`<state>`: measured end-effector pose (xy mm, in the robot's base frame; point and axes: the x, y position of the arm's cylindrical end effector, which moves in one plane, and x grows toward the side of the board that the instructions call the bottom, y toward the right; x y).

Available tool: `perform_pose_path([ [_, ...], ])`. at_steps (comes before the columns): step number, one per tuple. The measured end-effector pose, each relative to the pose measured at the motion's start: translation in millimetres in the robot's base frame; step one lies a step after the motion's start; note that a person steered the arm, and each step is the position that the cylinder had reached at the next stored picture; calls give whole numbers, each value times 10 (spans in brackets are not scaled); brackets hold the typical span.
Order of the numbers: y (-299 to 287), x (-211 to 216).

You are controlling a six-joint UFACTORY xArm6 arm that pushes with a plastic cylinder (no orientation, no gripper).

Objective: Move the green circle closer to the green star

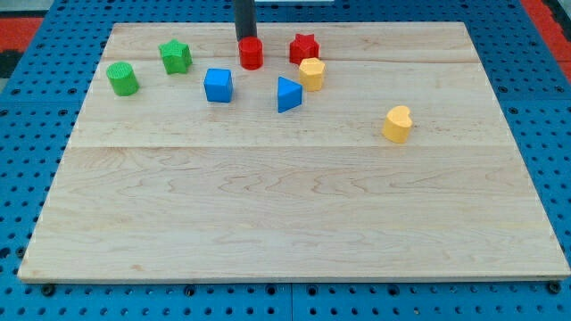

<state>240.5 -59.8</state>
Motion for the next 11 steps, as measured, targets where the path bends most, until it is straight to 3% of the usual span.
perform_pose_path([
  [1,-5,218],
  [3,-1316,-404],
  [4,-2099,-252],
  [5,-2452,302],
  [7,-2158,1163],
  [9,-1747,558],
  [11,-1181,408],
])
